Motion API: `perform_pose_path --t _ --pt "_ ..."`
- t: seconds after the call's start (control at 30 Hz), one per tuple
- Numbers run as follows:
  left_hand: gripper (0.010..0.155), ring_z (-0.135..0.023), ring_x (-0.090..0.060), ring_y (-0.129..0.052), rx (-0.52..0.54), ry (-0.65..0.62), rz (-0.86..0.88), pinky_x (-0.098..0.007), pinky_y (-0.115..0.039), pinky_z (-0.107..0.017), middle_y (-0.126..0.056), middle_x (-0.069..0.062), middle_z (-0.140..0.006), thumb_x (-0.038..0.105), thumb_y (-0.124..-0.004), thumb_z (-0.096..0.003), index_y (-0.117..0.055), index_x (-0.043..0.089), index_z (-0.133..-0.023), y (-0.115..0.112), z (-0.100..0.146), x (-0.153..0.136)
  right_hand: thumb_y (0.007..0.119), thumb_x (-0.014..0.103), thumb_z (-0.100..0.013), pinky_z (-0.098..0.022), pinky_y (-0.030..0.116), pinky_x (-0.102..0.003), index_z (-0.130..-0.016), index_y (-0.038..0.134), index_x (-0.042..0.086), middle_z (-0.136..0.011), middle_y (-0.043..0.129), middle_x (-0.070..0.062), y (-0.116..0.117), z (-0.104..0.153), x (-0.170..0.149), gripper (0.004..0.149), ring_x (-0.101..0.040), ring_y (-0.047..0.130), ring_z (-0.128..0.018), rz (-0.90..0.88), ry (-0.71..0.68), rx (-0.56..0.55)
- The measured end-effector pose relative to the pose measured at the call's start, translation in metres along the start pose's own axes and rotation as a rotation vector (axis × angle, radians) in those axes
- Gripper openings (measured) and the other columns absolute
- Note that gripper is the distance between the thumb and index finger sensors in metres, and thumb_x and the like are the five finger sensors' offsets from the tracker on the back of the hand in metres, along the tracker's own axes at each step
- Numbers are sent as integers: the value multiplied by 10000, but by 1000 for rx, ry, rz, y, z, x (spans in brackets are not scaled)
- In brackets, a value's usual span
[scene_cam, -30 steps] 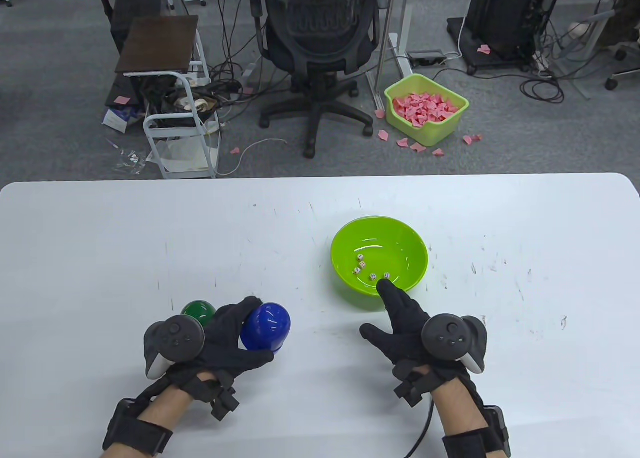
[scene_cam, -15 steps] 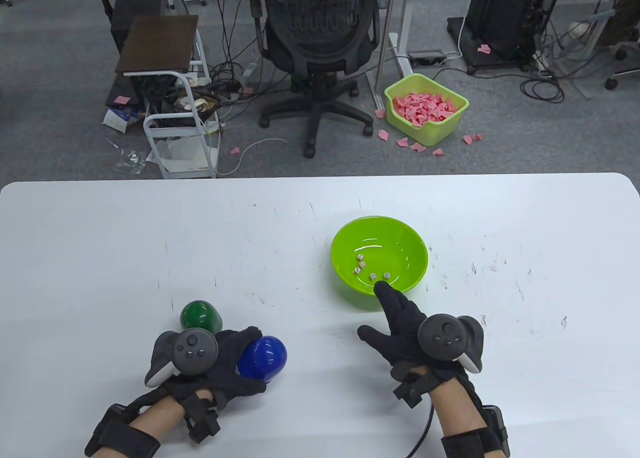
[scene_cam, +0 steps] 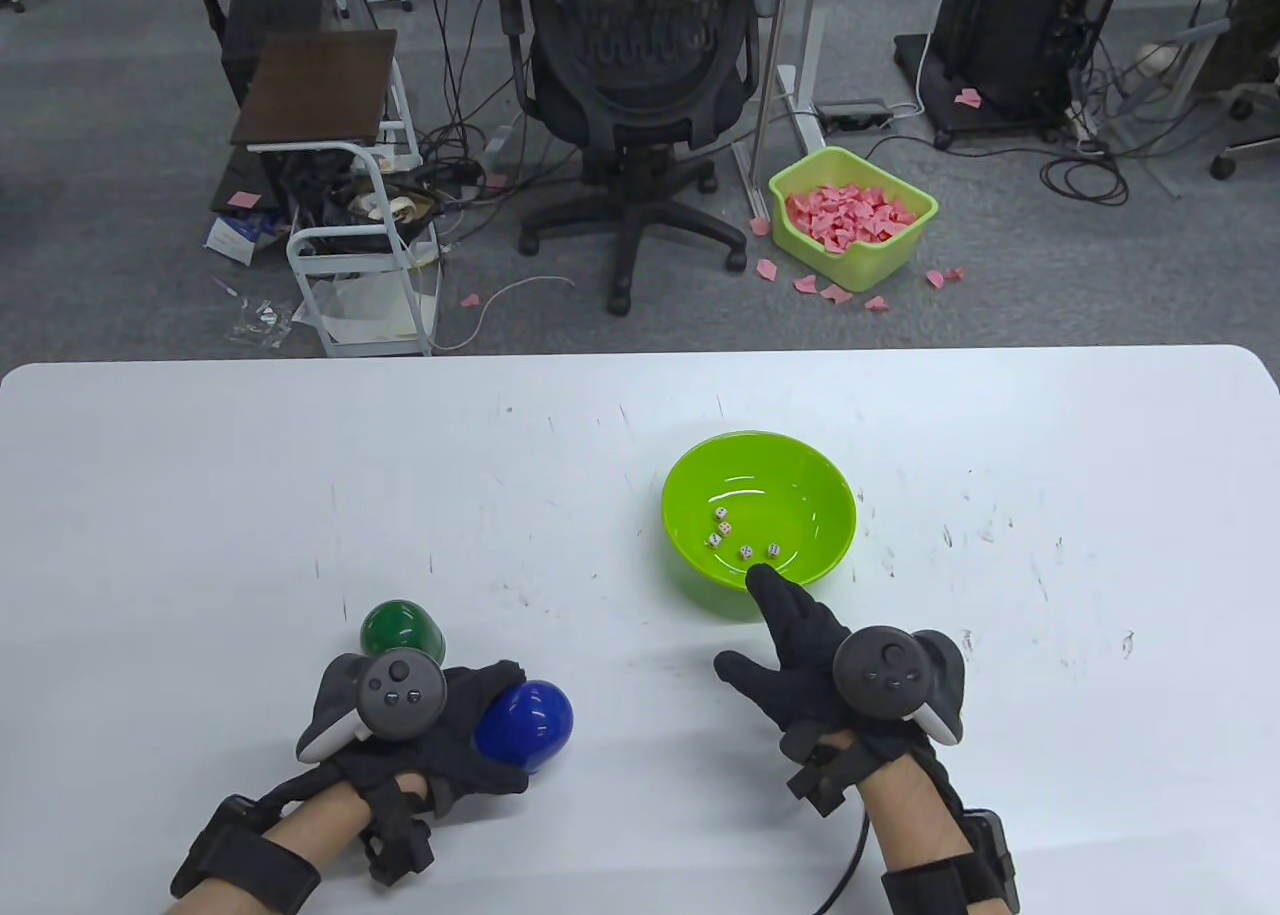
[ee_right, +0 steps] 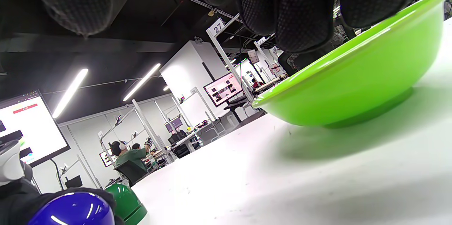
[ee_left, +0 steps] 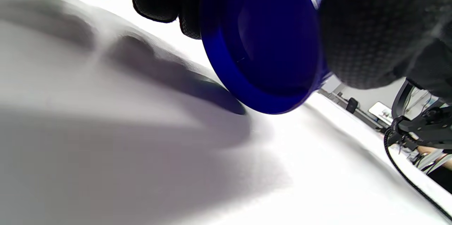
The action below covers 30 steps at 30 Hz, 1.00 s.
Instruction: Pour dice into bowl
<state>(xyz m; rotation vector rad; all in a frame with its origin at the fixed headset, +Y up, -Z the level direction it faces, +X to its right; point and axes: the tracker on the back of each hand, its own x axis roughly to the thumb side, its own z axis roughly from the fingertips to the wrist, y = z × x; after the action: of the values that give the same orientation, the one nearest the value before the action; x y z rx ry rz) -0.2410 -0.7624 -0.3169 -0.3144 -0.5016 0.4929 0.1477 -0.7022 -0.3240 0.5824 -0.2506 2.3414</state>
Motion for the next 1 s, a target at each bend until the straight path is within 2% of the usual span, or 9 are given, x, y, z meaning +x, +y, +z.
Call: perform_pose_path --t 0.3,0.4,0.57,0.7,0.87,1.0 --pt "1061 -1069 -365 -626 -53 52 -142 -660 -518 -775 -740 -82 -1061 625 -1013 -259 -494 195 -1079 0 2 1 758 581 -500 -571 643 -753 -1094 453 11 -1054 639 -356 0 0 0 878 -580 785 -776 0 0 6" --pt "1062 -1076 -385 -593 -70 71 -142 -670 -496 -777 -726 -96 -1064 621 -1018 -260 -488 189 -1073 -1 2 0 760 581 -499 -571 642 -753 -1095 452 11 -1056 637 -356 0 0 0 880 -581 785 -776 -1 -3 5" --pt "1064 -1076 -466 -459 -90 114 -181 -687 -447 -776 -562 -169 -1134 634 -1012 -258 -492 187 -1071 -3 3 -3 761 579 -499 -571 643 -753 -1094 453 11 -1055 639 -356 0 0 0 879 -580 784 -776 0 -5 3" --pt "1064 -1087 -458 -410 -131 158 -211 -687 -431 -778 -509 -174 -1150 634 -1003 -257 -462 221 -1075 -4 3 -3 761 579 -498 -573 642 -751 -1094 452 9 -1053 640 -358 1 0 0 881 -580 784 -776 2 -1 6" --pt "1033 -1073 -467 -434 -164 174 -180 -668 -455 -776 -512 -178 -1144 589 -989 -301 -453 187 -1087 -1 4 -3 759 578 -502 -570 644 -753 -1094 453 9 -1054 637 -359 0 0 0 876 -580 787 -773 2 0 8" --pt "1022 -1063 -472 -470 -200 190 -118 -663 -471 -775 -532 -189 -1138 572 -981 -321 -447 175 -1097 13 6 -3 760 579 -501 -569 645 -752 -1094 454 8 -1051 646 -355 0 -1 0 878 -580 789 -771 1 1 10"
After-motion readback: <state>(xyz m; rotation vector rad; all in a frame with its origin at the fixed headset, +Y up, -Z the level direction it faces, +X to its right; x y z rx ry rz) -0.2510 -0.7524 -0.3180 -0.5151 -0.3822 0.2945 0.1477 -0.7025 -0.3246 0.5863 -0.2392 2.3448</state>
